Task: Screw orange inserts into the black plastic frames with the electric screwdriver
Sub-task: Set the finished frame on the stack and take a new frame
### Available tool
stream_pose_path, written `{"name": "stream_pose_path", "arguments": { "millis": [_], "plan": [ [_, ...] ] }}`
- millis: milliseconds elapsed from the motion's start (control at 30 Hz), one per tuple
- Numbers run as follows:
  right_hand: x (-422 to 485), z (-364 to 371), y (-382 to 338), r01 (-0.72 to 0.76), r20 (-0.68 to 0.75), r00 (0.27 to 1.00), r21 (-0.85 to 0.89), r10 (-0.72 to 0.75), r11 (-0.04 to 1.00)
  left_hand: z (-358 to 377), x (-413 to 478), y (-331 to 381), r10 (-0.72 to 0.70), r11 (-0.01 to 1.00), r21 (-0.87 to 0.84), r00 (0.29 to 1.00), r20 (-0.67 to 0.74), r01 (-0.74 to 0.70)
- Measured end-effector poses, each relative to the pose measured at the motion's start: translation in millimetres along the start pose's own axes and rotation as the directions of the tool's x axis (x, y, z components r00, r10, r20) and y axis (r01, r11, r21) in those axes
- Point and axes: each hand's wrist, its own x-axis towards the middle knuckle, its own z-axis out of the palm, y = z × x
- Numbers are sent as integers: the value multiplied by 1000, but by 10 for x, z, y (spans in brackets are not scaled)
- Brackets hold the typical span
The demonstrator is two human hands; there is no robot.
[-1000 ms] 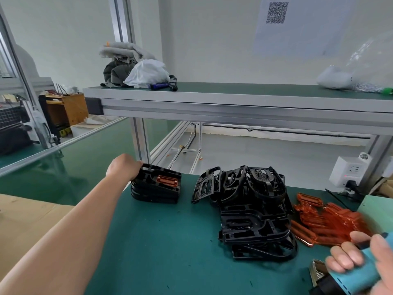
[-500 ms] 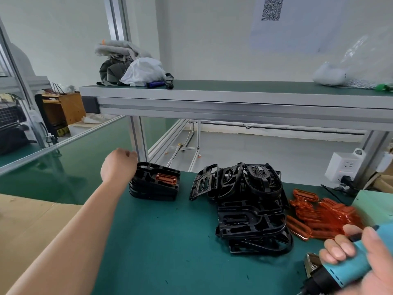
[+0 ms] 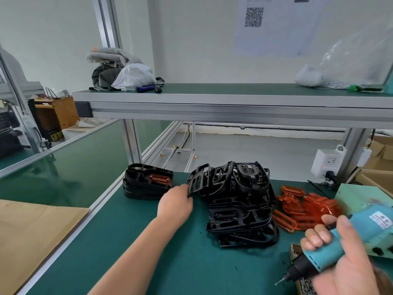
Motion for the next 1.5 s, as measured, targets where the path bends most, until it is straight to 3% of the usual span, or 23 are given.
{"name": "stream_pose_path", "arguments": {
  "millis": [233,467,633,800,967,1100,1267,1500],
  "plan": [
    [-37,-52,-109,-46,-8,999,8,46,999,176,158,-44,7,984,178,1000,-25,-2],
    [-61,-20,-131,-42,-11,999,-3,42,999,199,91,-72,-17,996,86,993,-115,27],
    [-64,-13,-114,-38,-18,999,-3,38,999,106,-8,-61,-31,997,-76,976,-216,15],
    [-72,-20,-105,-30,-17,999,9,30,1000,-114,-115,-64,-136,963,-265,936,-323,48],
    [-113,-35,-139,-23,10,1000,35,22,999,-396,-356,-101,-220,811,-585,914,-341,-23],
    [-134,-25,-180,-4,19,1000,49,3,999,-652,-647,-108,-83,747,-640,930,-357,-179],
    [-135,-46,-260,23,18,1000,76,-24,997,-939,-963,-67,206,818,-462,925,-320,-342],
    [-139,-50,-352,41,-11,999,120,-40,992,-1327,-1248,237,416,879,-148,882,-220,-452]
  ]
}}
